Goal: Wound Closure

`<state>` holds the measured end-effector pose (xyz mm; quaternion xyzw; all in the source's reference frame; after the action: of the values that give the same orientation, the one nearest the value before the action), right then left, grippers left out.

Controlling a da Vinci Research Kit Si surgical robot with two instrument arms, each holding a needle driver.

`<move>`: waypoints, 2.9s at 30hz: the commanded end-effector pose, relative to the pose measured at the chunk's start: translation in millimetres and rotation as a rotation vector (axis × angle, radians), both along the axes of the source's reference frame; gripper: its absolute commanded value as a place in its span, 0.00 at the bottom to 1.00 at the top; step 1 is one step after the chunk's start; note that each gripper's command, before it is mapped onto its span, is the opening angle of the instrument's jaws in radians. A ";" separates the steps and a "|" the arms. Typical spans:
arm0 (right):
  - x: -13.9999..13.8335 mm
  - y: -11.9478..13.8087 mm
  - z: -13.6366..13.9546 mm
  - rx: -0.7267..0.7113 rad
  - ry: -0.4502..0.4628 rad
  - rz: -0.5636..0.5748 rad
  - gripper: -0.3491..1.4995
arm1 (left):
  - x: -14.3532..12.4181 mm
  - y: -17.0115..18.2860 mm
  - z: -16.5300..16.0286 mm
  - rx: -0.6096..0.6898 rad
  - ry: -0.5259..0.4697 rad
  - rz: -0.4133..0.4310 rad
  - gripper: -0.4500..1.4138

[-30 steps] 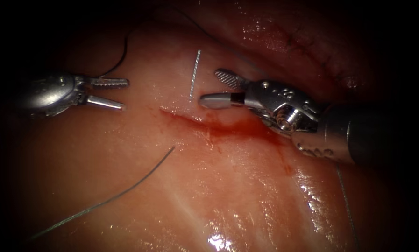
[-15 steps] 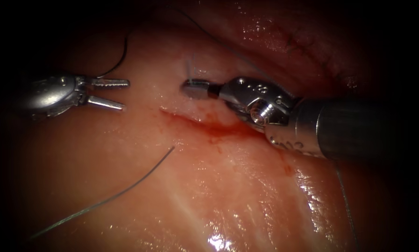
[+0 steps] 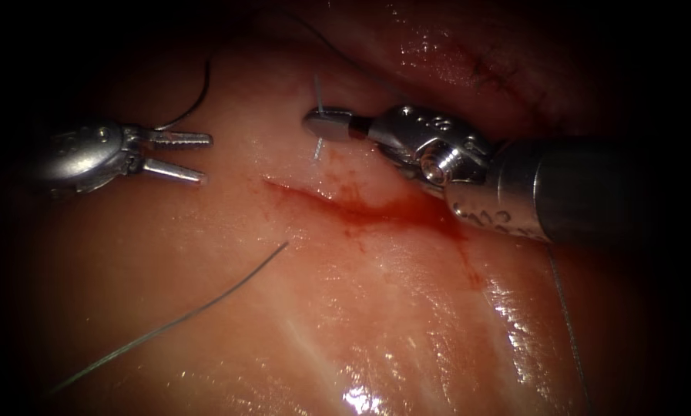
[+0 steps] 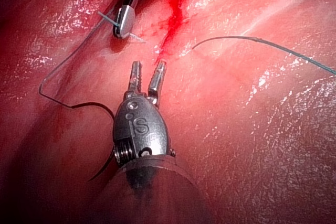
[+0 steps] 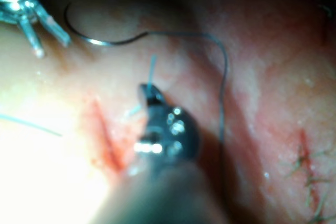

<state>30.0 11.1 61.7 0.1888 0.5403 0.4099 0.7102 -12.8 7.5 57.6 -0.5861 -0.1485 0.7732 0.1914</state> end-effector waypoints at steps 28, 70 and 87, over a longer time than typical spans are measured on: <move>-0.3 3.0 -2.5 -0.181 -0.021 0.001 0.84 | 0.1 -1.3 0.6 -0.125 0.005 0.046 0.35; -7.4 -10.7 -8.3 -0.394 -0.015 -0.142 0.87 | -3.1 -11.7 -10.3 -0.503 -0.247 0.272 0.63; -7.9 -11.5 -8.1 -0.405 -0.010 -0.150 0.85 | -3.2 -12.6 -14.3 -0.546 -0.336 0.266 0.56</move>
<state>21.4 0.1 53.0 0.0783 0.5921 0.2393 0.7655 -15.5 -4.5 42.5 -0.7112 -0.0396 0.6942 -0.1034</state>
